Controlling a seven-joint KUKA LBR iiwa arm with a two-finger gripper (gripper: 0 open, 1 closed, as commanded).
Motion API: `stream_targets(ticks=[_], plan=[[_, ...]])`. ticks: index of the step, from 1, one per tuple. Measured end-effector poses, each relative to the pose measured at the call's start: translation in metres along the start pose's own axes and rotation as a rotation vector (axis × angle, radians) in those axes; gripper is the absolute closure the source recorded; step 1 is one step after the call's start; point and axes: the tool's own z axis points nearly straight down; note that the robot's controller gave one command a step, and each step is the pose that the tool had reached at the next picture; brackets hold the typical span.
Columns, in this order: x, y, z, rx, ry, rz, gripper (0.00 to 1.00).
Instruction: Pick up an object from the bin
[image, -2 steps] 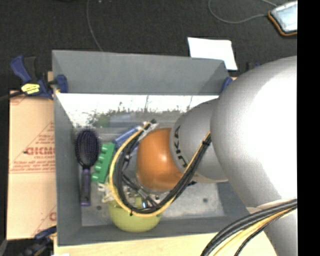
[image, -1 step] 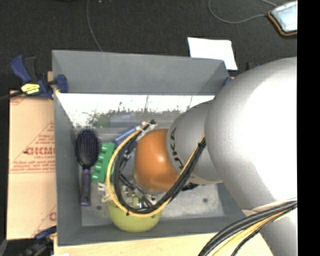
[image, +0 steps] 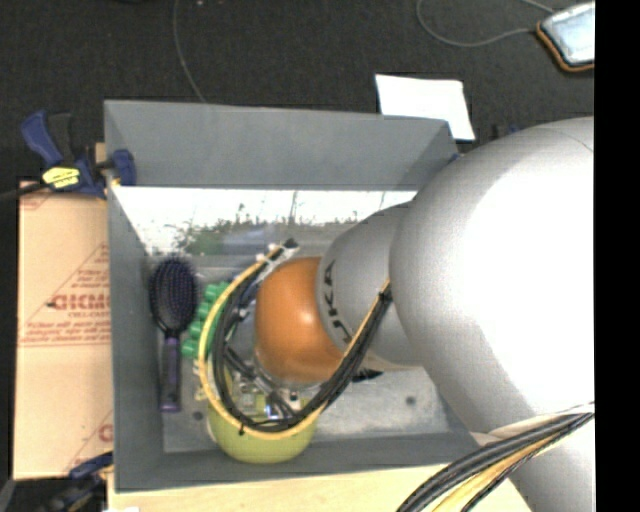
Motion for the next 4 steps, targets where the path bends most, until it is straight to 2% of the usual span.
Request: stream_targets(ticks=[1,2,3,4], plan=[[-0.003,0.018,0.001,-0.004,-0.001,-0.063,1.0],[-0.014,0.022,0.001,0.001,0.001,-0.375,1.0],[-0.031,-0.005,-0.012,-0.002,-0.01,-0.517,1.0],[-0.035,-0.001,-0.047,0.0,-0.006,-0.982,1.0]])
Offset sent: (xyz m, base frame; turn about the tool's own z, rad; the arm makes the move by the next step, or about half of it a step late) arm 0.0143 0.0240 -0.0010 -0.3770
